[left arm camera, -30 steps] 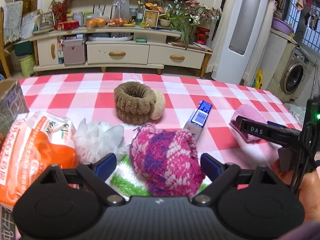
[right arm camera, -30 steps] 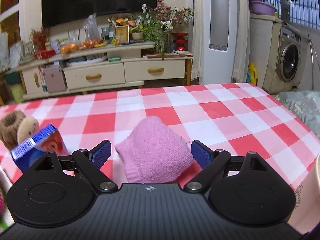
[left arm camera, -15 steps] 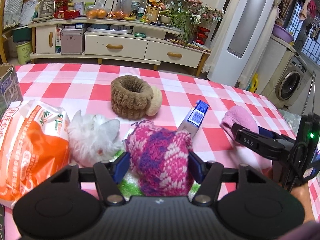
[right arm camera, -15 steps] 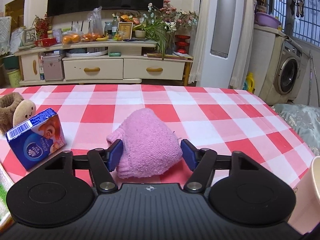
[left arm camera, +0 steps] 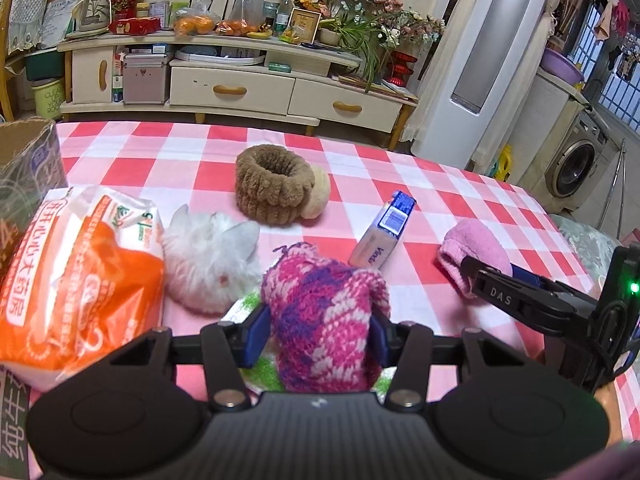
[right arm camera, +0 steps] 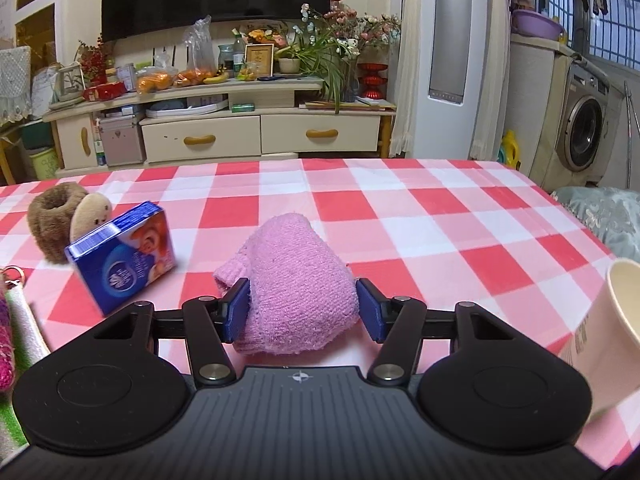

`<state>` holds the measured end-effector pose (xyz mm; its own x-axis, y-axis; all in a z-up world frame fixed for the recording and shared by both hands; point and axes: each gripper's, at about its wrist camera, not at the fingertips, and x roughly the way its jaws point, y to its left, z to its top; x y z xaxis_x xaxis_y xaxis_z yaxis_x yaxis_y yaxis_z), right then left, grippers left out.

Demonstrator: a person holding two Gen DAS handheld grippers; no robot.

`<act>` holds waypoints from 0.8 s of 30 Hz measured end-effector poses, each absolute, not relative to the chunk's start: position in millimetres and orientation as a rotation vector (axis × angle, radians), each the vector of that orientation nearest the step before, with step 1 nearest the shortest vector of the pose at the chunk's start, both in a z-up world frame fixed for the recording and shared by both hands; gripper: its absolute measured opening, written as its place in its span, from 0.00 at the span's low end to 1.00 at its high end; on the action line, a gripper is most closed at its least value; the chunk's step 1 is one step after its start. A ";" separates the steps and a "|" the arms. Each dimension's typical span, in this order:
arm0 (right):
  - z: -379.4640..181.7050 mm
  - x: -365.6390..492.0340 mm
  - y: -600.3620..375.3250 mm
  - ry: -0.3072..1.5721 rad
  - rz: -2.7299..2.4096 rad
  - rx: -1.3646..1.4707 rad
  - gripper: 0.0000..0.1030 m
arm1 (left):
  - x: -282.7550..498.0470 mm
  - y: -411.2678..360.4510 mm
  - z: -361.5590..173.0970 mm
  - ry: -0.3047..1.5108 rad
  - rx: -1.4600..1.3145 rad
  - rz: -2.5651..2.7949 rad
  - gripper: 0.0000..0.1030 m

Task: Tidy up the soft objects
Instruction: 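Carry the knitted ball and pink towel toward the box with both tools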

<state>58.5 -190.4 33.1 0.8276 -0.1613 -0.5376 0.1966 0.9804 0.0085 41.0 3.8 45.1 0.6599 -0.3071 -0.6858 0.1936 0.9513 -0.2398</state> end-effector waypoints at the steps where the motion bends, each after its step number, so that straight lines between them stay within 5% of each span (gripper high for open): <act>1: 33.2 55.5 -189.9 0.566 -0.186 0.074 0.69 | 38.7 5.4 45.4 0.803 -0.151 -0.286 0.47; 24: 33.2 -15.8 -156.2 0.589 -0.128 0.124 0.65 | 1.2 38.2 69.4 0.769 -0.213 -0.367 0.42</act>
